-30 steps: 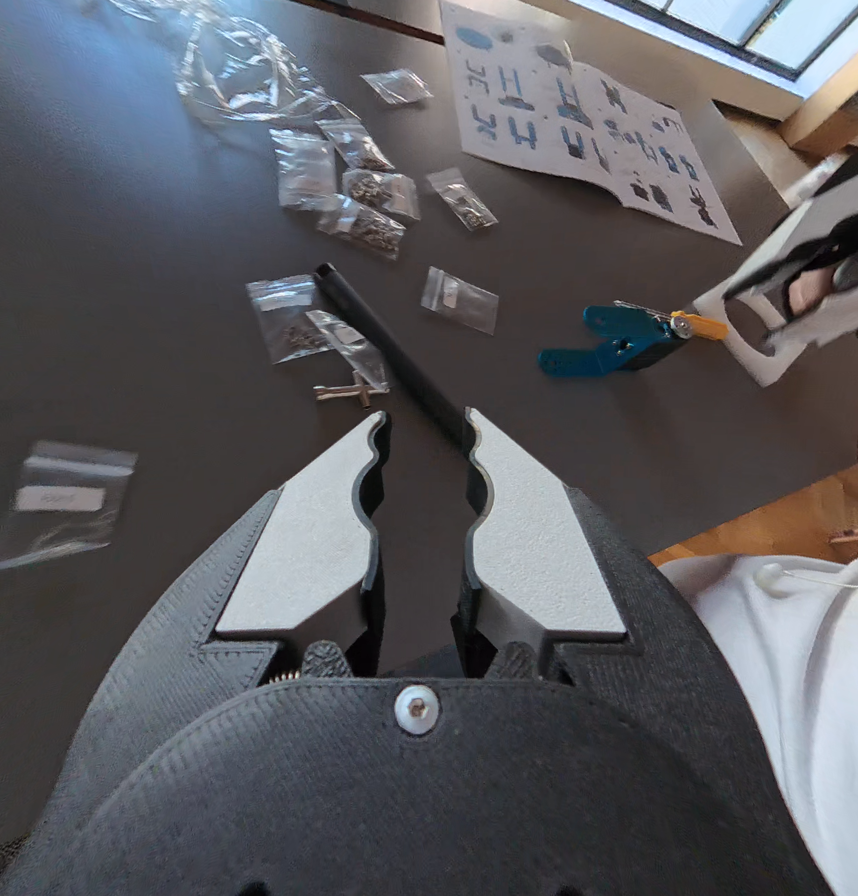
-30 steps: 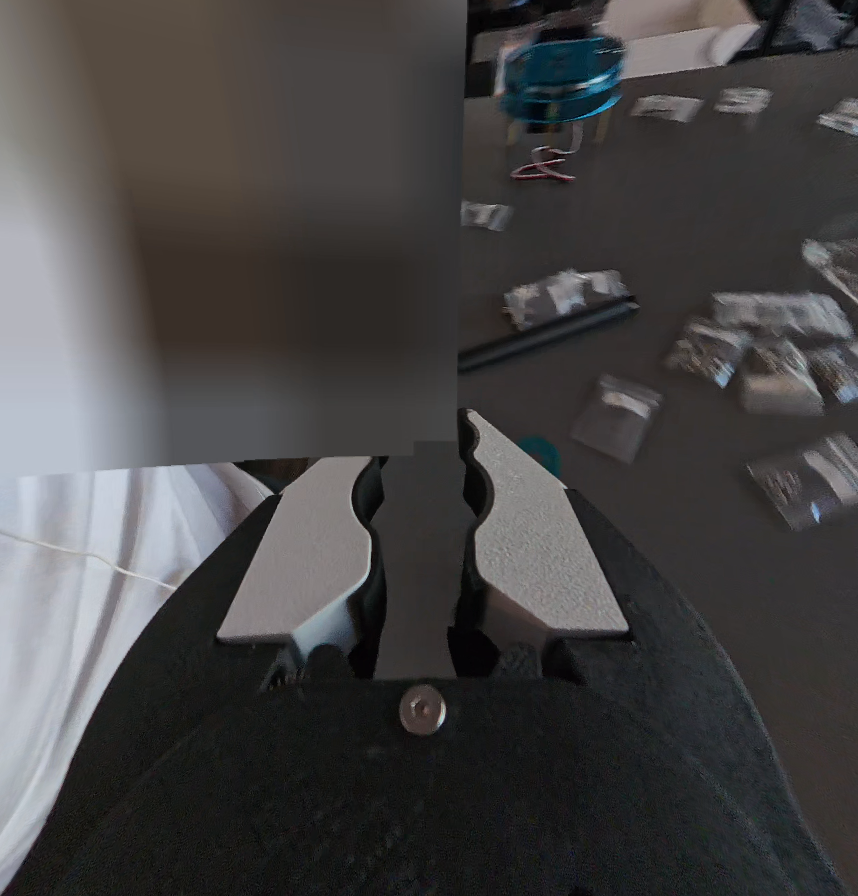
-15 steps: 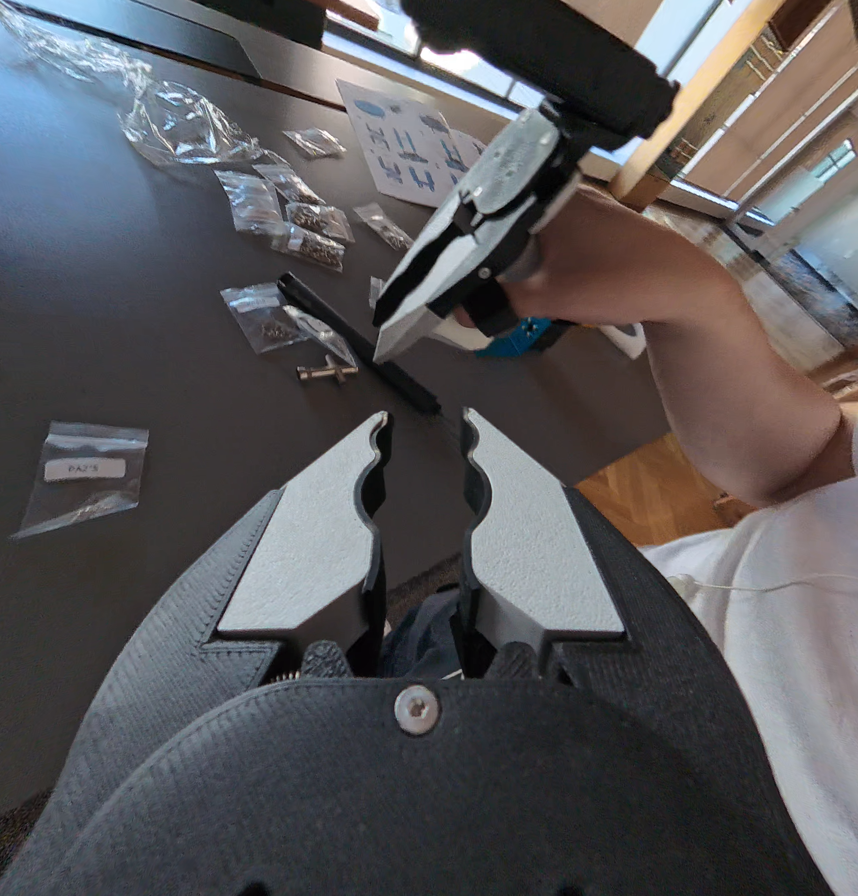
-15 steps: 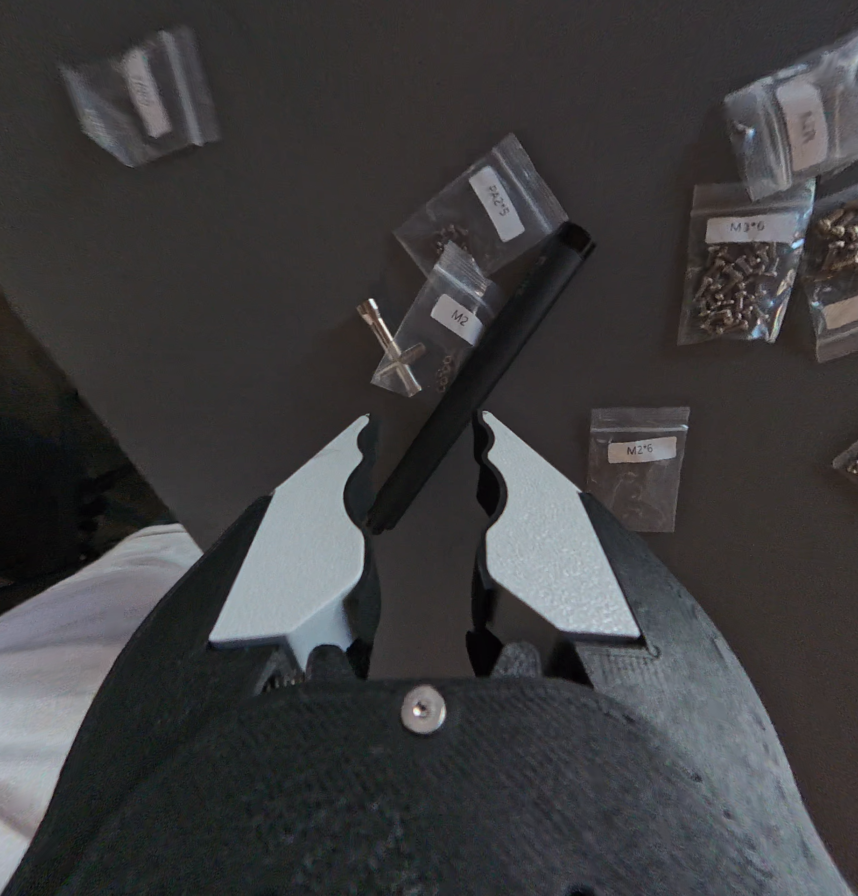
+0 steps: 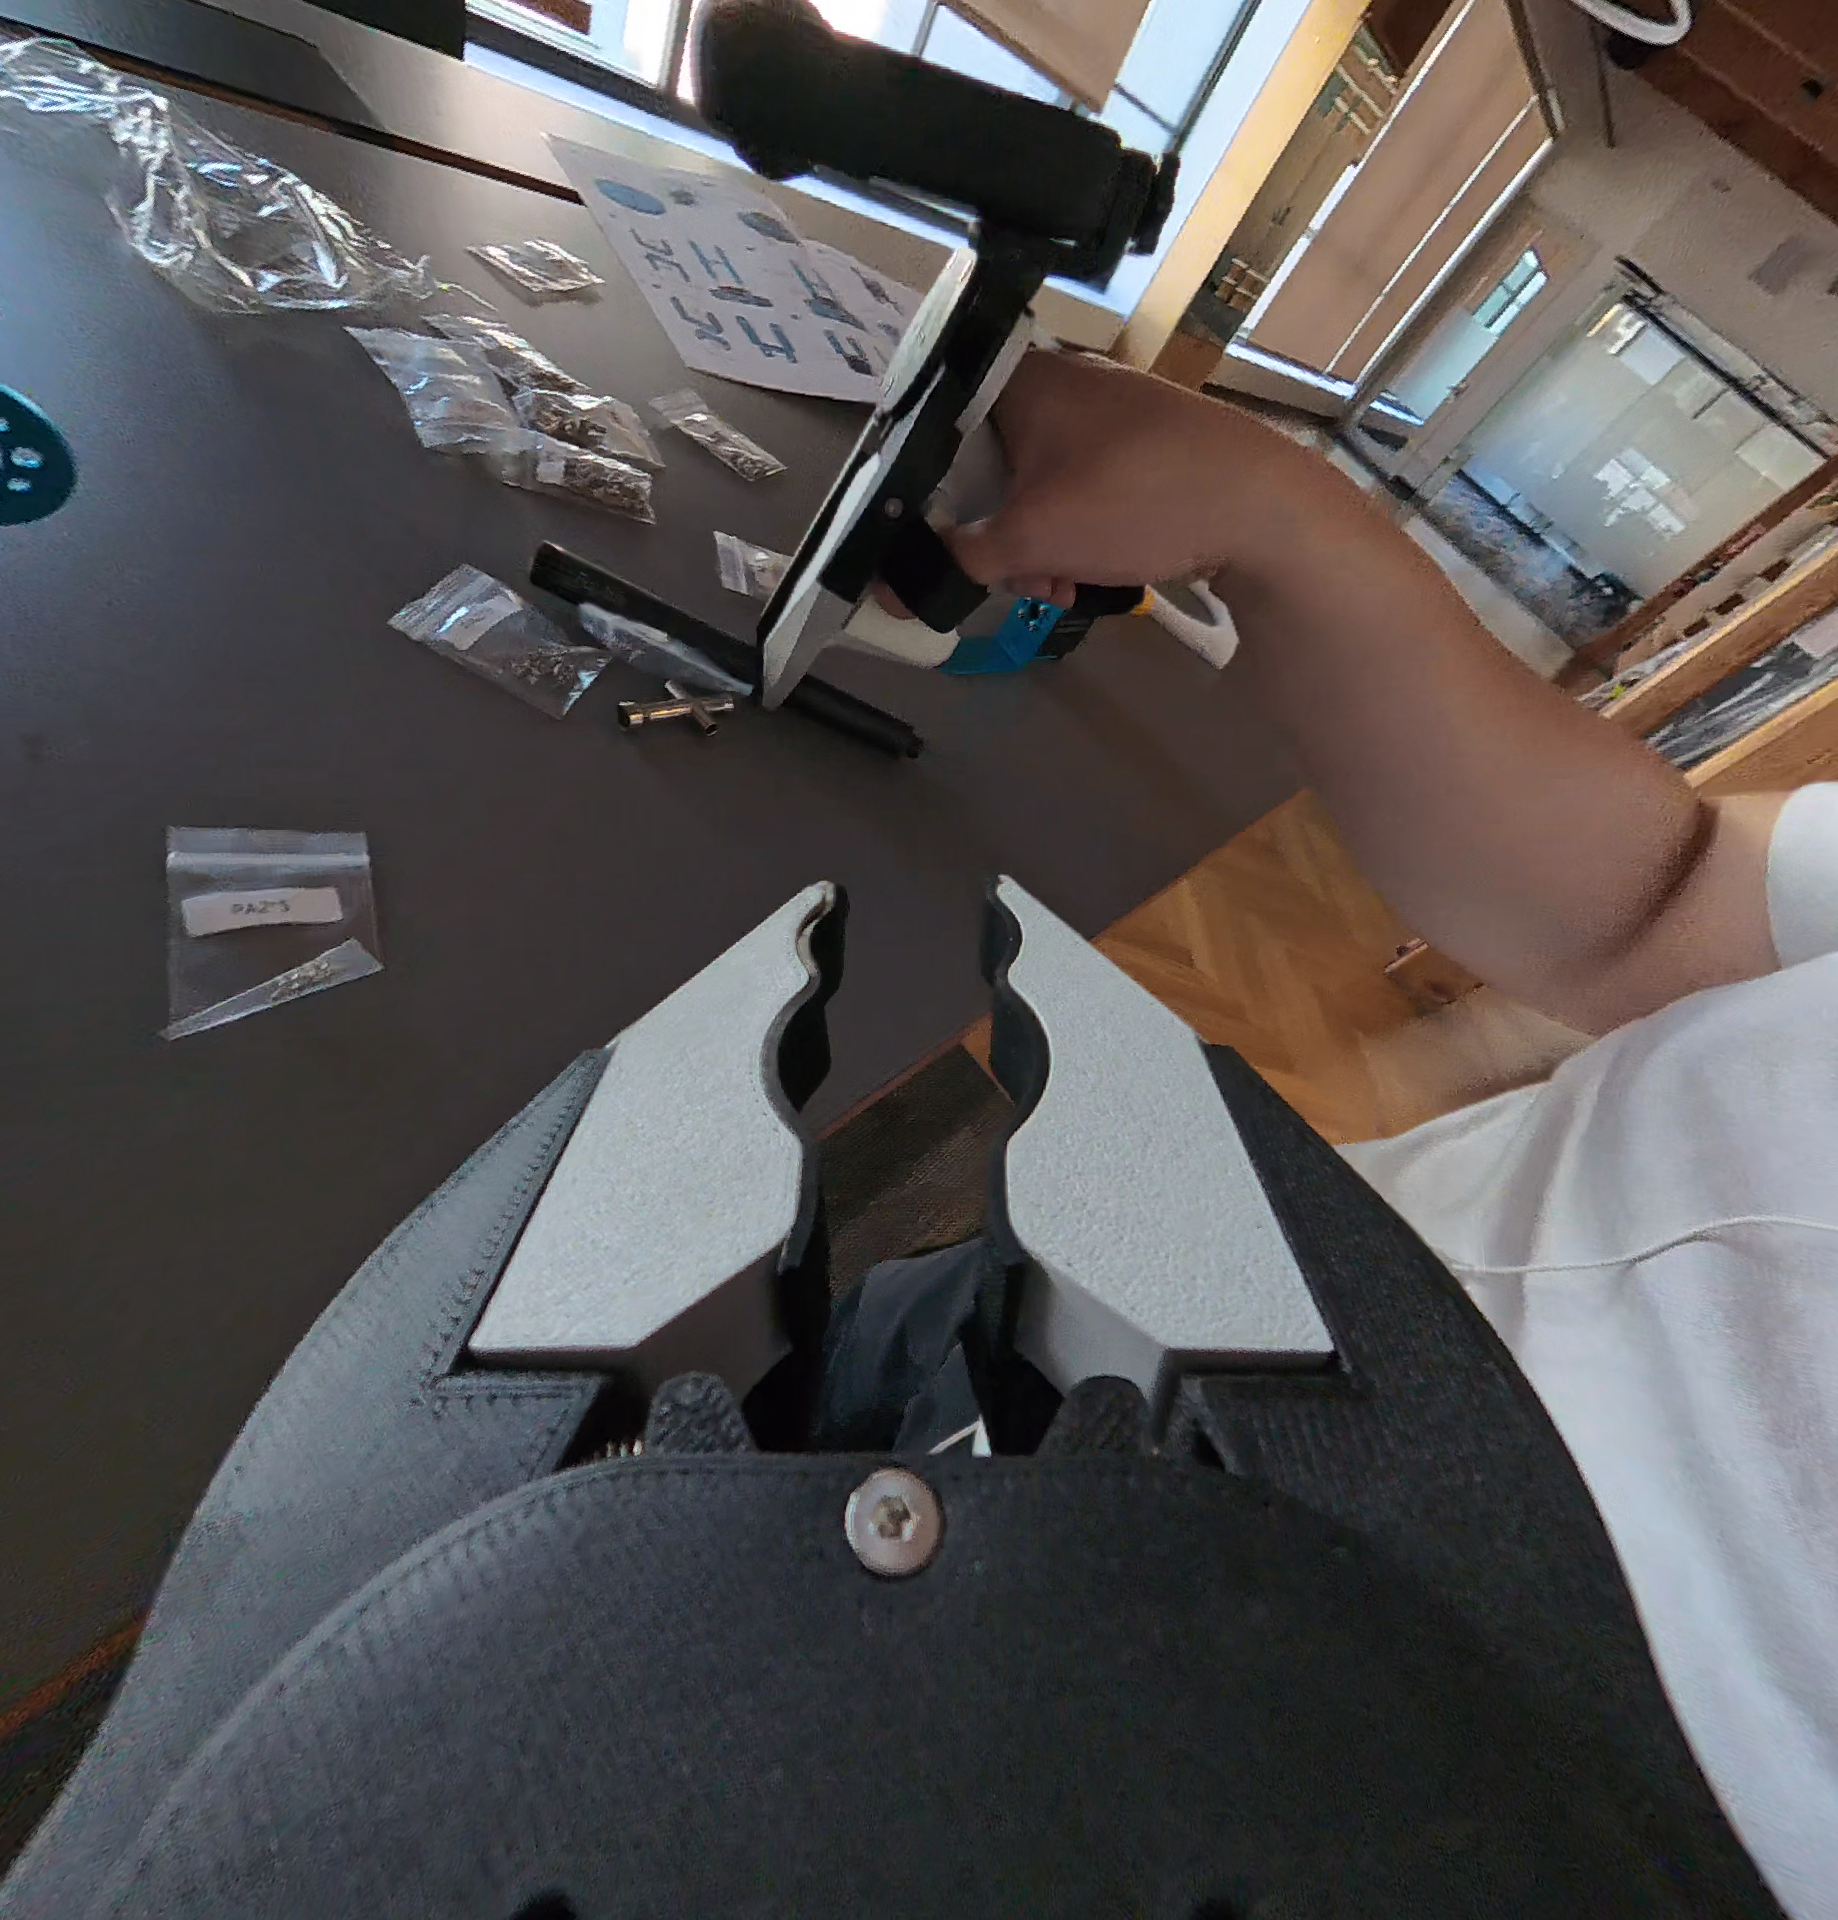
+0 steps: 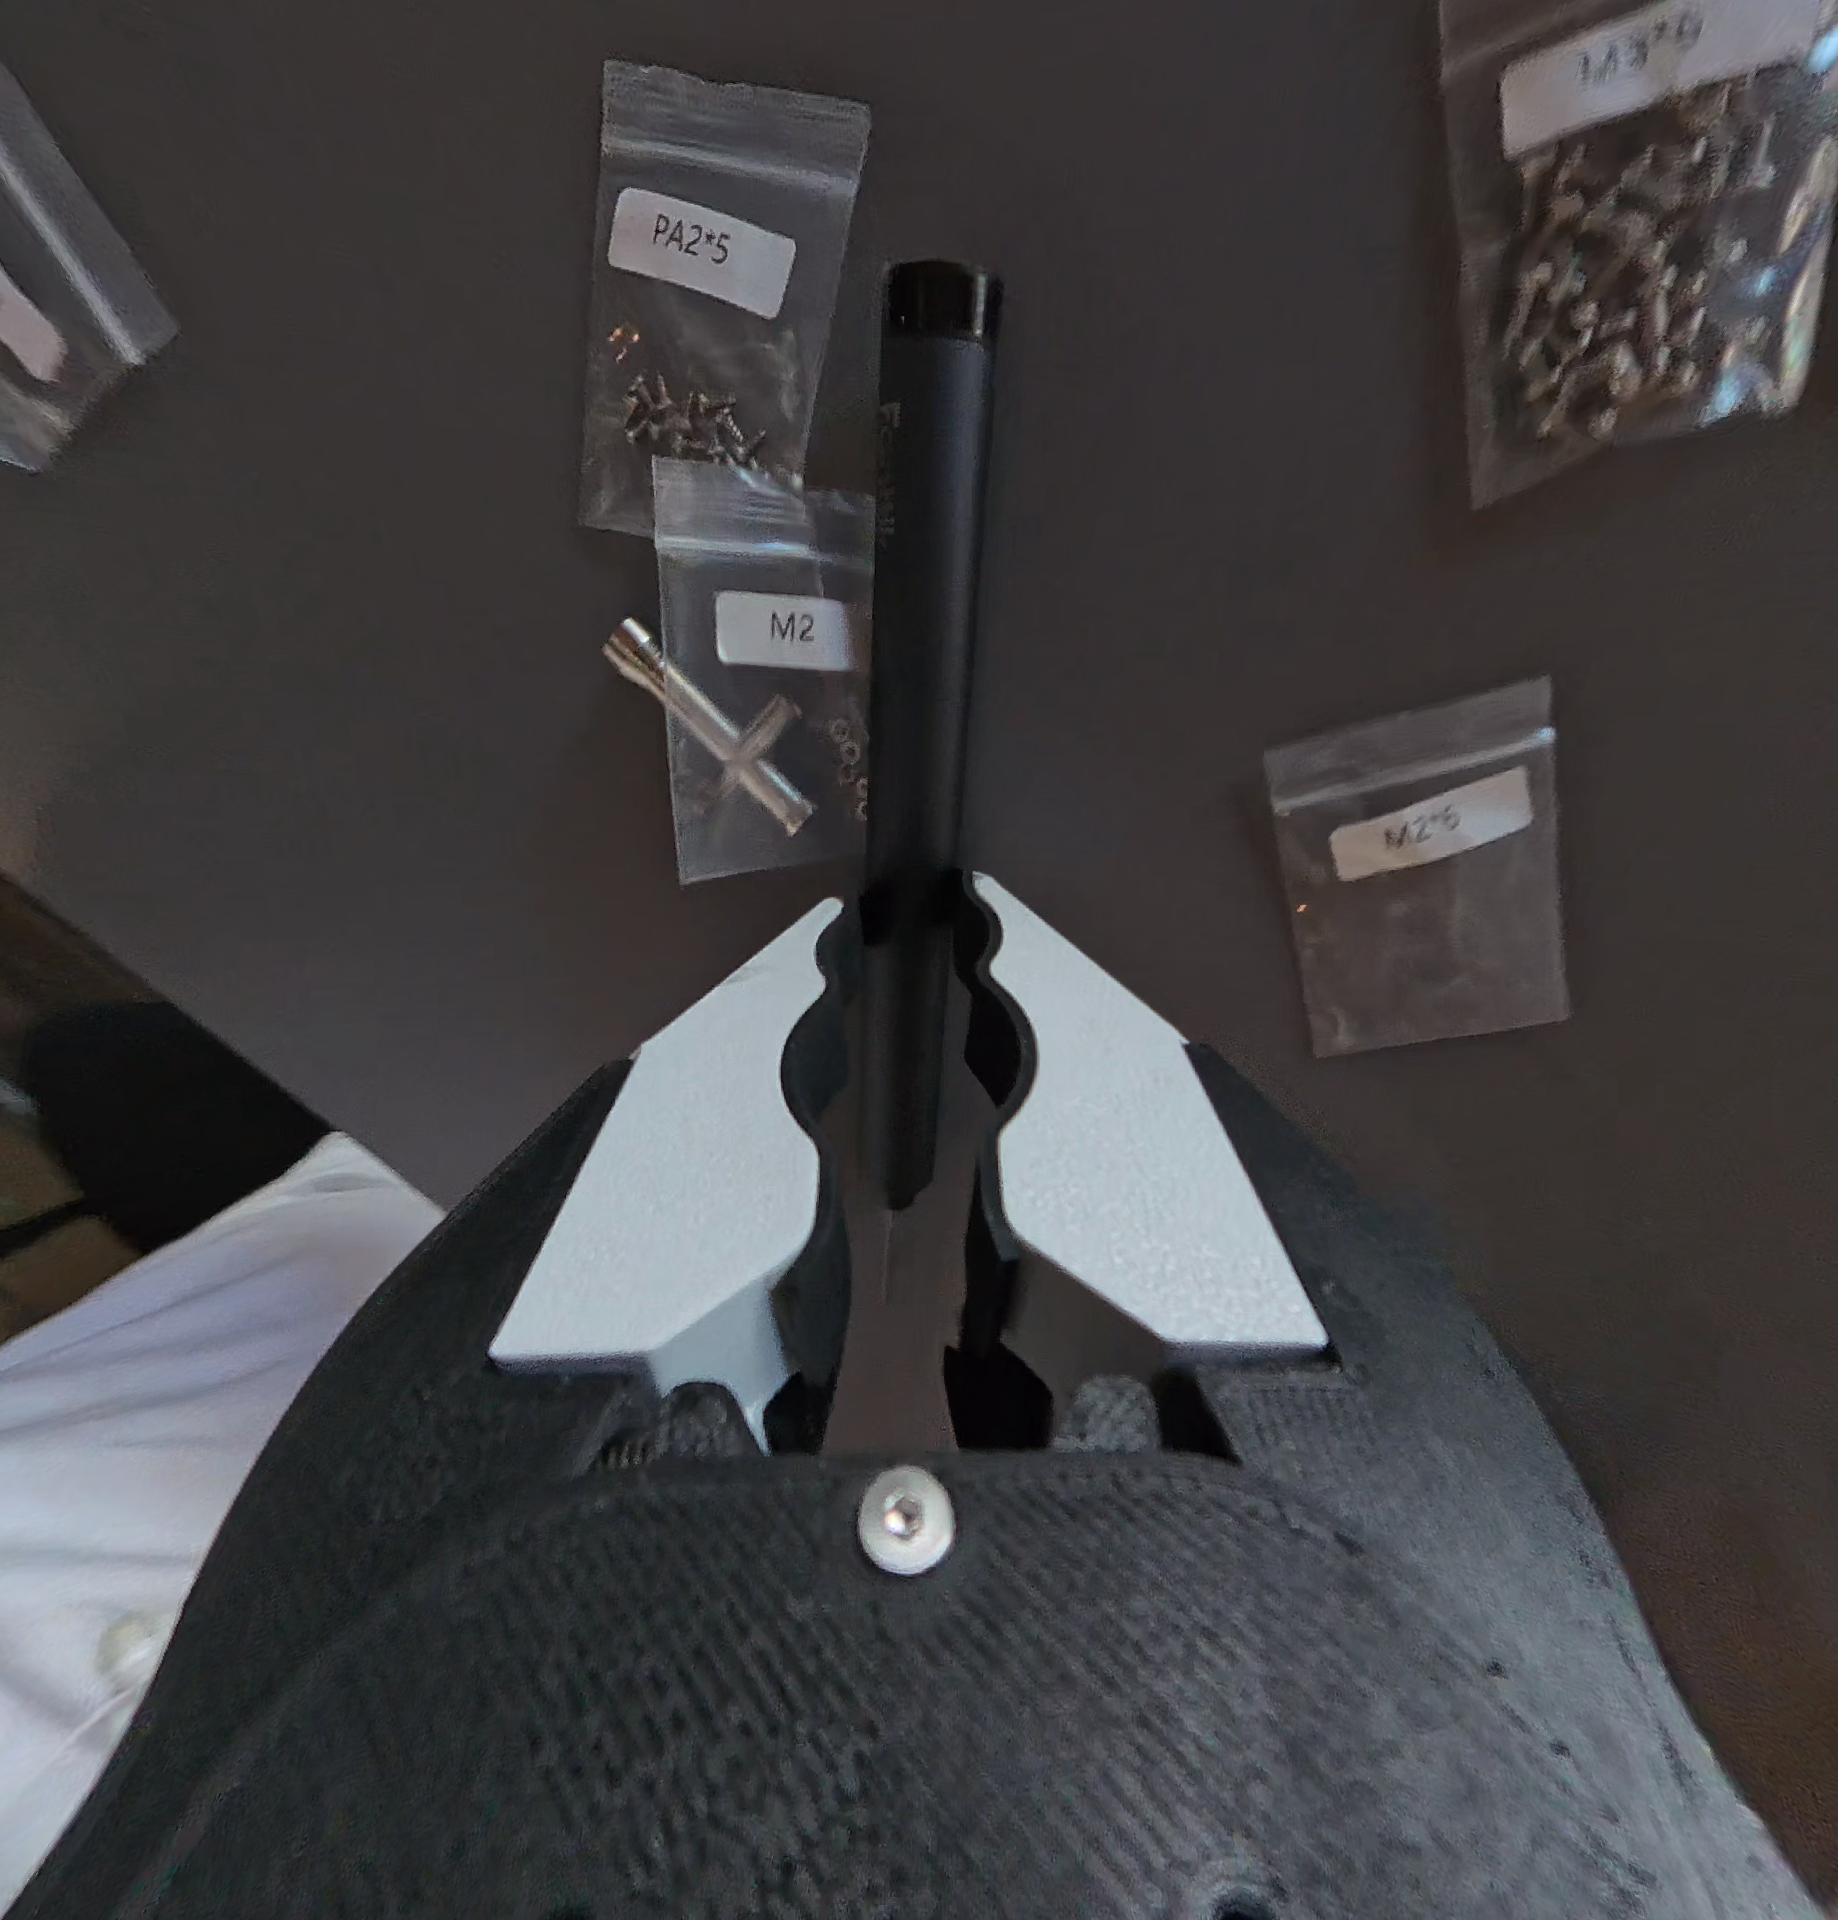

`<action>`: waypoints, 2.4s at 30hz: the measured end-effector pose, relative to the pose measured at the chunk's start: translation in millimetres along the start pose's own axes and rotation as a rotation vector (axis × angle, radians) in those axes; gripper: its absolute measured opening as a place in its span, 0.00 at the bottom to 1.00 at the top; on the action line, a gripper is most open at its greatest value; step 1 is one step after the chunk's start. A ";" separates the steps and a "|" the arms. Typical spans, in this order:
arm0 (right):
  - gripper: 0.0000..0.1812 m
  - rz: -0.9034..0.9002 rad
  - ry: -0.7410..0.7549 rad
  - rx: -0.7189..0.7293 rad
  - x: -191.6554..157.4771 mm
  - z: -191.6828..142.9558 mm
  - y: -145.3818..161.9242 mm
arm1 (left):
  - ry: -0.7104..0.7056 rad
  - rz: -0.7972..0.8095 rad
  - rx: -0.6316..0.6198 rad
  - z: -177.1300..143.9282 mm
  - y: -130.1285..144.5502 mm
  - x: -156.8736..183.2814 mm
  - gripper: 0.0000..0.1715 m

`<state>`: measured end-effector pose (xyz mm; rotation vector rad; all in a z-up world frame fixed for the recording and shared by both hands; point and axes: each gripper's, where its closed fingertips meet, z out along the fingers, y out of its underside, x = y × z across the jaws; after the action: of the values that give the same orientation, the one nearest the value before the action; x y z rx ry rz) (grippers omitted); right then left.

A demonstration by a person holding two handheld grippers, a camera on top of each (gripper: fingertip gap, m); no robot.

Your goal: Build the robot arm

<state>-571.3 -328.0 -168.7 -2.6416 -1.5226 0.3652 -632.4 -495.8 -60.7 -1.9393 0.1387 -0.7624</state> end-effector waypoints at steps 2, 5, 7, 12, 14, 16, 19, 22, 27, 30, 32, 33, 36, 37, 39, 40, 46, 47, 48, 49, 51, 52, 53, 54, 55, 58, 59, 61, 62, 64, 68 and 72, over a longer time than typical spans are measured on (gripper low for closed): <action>0.09 0.053 -0.062 0.037 -0.5 -3.6 4.2 | 0.073 -0.027 0.003 15.9 -2.3 3.9 0.15; 0.09 0.073 -0.111 0.104 0.4 -13.0 8.6 | 0.185 -0.087 0.007 48.4 -8.3 12.1 0.16; 0.09 0.060 -0.170 0.170 -4.7 -24.3 8.8 | 0.228 -0.113 0.001 73.6 -11.1 15.3 0.18; 0.09 0.019 -0.379 0.362 -14.2 -68.3 13.3 | 0.302 -0.206 -0.014 135.7 -13.7 26.9 0.23; 0.09 -0.014 -0.472 0.444 -13.2 -93.6 19.2 | 0.323 -0.209 -0.014 156.9 -16.3 37.4 0.24; 0.09 -0.060 -0.575 0.535 -9.2 -122.6 25.3 | 0.384 -0.212 0.002 175.7 -23.1 56.1 0.24; 0.09 -0.139 -0.744 0.657 2.0 -165.1 38.2 | 0.549 -0.243 0.044 200.0 -43.4 91.8 0.24; 0.09 -0.214 -0.857 0.759 23.0 -196.2 51.8 | 0.601 -0.167 0.023 230.0 -58.3 112.2 0.21; 0.09 -0.270 -0.987 0.847 63.8 -227.4 57.7 | 0.660 -0.005 0.000 270.4 -89.7 141.6 0.09; 0.09 -0.348 -1.024 0.851 80.5 -238.8 58.1 | 0.575 0.159 -0.084 296.5 -98.2 143.2 0.09; 0.19 -0.361 -1.049 0.881 91.1 -249.6 53.7 | 0.552 0.233 -0.159 311.1 -99.1 142.6 0.09; 0.19 -0.376 -1.044 0.892 95.9 -251.6 51.5 | 0.549 0.264 -0.203 317.8 -97.2 141.0 0.09; 0.09 -0.460 -0.942 0.904 108.2 -240.4 46.1 | 0.547 0.343 -0.280 334.2 -91.0 131.0 0.09; 0.09 -0.466 -0.931 0.889 109.9 -236.3 43.7 | 0.561 0.352 -0.300 336.7 -89.1 127.8 0.09; 0.09 -0.474 -0.901 0.846 112.7 -229.3 38.6 | 0.593 0.355 -0.320 339.6 -87.7 121.8 0.09; 0.09 -0.484 -0.881 0.844 113.8 -227.1 35.7 | 0.603 0.351 -0.330 340.4 -87.4 119.1 0.09; 0.08 -0.495 -0.798 0.845 114.4 -211.2 18.9 | 0.590 0.381 -0.462 346.1 -79.8 99.4 0.09; 0.08 -0.493 -0.772 0.859 115.7 -211.3 16.1 | 0.593 0.378 -0.472 347.2 -79.7 98.7 0.09; 0.08 -0.486 -0.762 0.862 116.7 -212.5 13.8 | 0.601 0.372 -0.469 347.5 -81.9 98.3 0.09; 0.08 -0.469 -0.763 0.856 118.3 -214.3 11.7 | 0.611 0.373 -0.460 347.4 -84.5 97.5 0.09; 0.08 -0.375 -0.790 0.823 123.0 -217.6 3.0 | 0.619 0.385 -0.437 347.8 -91.9 92.5 0.09; 0.08 -0.329 -0.804 0.820 125.3 -219.8 -3.1 | 0.640 0.388 -0.428 347.8 -96.8 91.5 0.10; 0.08 -0.303 -0.805 0.850 127.1 -222.1 -9.6 | 0.666 0.383 -0.411 348.7 -105.0 92.5 0.11; 0.08 -0.295 -0.791 0.862 129.0 -220.8 -12.5 | 0.698 0.368 -0.390 350.0 -114.9 95.5 0.14; 0.08 -0.285 -0.760 0.865 132.9 -217.3 -14.1 | 0.722 0.342 -0.379 351.7 -122.6 98.0 0.16; 0.07 -0.241 -0.774 0.853 136.4 -212.5 -10.8 | 0.722 0.304 -0.385 359.4 -120.6 96.0 0.09; 0.07 -0.235 -0.760 0.838 137.8 -206.5 -9.4 | 0.715 0.286 -0.400 360.2 -115.9 94.8 0.09; 0.07 -0.229 -0.764 0.783 137.3 -194.7 -4.5 | 0.700 0.257 -0.477 358.6 -102.9 91.4 0.09; 0.07 -0.220 -0.774 0.756 137.1 -189.6 -1.8 | 0.688 0.247 -0.511 357.1 -96.6 89.1 0.09; 0.07 -0.197 -0.800 0.712 136.7 -184.2 0.7 | 0.680 0.251 -0.559 352.8 -88.0 84.4 0.08; 0.07 -0.211 -0.799 0.719 136.4 -191.2 1.9 | 0.708 0.187 -0.555 349.9 -92.4 89.2 0.09; 0.07 -0.208 -0.799 0.758 138.0 -199.6 -0.4 | 0.733 0.151 -0.541 349.2 -95.0 92.4 0.07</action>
<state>-457.5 -197.7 1.5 -1.7735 -1.3555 1.7141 -383.3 -218.1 -42.4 -2.0057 1.0112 -1.4067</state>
